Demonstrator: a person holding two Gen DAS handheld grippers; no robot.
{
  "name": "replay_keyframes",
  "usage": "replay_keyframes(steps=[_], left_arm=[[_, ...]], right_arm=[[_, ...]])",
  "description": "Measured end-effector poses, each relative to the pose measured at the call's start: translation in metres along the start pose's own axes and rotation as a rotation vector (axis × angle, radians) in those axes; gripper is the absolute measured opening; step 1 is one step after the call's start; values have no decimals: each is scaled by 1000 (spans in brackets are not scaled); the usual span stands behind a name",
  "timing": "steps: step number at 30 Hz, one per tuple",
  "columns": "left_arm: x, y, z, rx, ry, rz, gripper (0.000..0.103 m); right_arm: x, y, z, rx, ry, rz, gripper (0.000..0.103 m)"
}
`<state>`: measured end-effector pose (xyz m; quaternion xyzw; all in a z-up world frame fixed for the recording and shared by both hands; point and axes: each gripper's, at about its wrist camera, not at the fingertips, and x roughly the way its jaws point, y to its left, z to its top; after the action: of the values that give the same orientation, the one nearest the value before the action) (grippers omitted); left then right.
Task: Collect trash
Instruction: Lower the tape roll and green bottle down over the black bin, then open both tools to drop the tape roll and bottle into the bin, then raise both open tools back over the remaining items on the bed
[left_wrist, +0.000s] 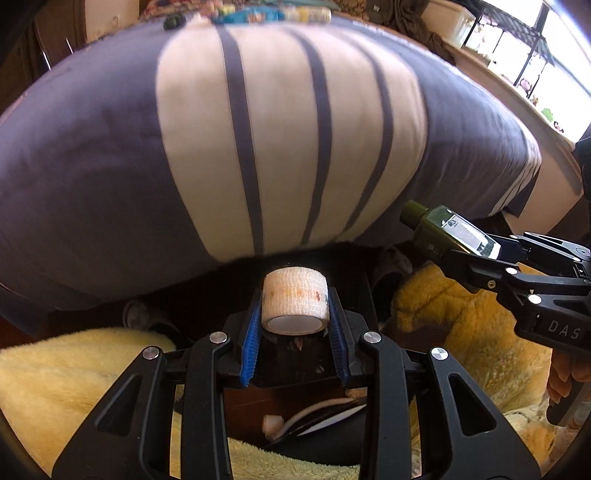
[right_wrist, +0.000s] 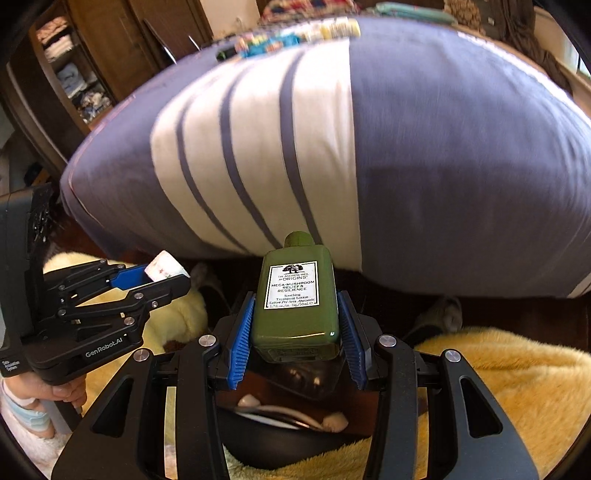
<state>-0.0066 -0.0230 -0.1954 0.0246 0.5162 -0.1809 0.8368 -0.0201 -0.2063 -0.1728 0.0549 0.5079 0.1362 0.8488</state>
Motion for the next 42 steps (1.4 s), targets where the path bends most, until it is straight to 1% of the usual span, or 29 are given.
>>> replay_keyframes(steps=[4,9,15,19,23,25,27,29,31,33,35,37,39,40,42], left_arm=[[28,-1,-9,3,78,-5,31],[60,2,-18,-9,174,-19,31],[87,10,-21,-36,256,-25,31],[101,9,-25,-44,291,-29,31],[109,10,-25,-50,311,-33,32],[112,12,-25,-53,318,-38,34],[111,12,-23,-55,316,-35,47],[109,13,-21,-56,308,-19,55],[106,14,-19,-57,300,-9,58],[100,16,-17,-60,285,4,67],[94,18,-15,-59,266,23,74],[86,18,-11,-53,242,37,81],[76,18,-8,-49,215,51,90],[72,18,-5,-47,203,57,92],[58,16,0,-40,165,64,95]], right_arm=[[28,-7,-7,34,81,11,44],[55,-11,-10,58,148,-3,44],[91,-17,-11,129,230,4,44],[110,-22,-11,156,276,2,44],[117,-23,-9,161,289,2,45],[117,-24,-6,157,289,-8,46],[117,-24,-4,157,284,-8,46],[117,-25,-1,162,280,-3,51],[113,-26,1,163,265,-12,59],[107,-26,4,161,246,-23,63],[100,-28,6,162,220,-37,69],[89,-30,11,166,188,-50,81],[77,-32,14,162,152,-72,88],[73,-33,16,157,139,-81,91],[61,-33,19,142,102,-100,95]])
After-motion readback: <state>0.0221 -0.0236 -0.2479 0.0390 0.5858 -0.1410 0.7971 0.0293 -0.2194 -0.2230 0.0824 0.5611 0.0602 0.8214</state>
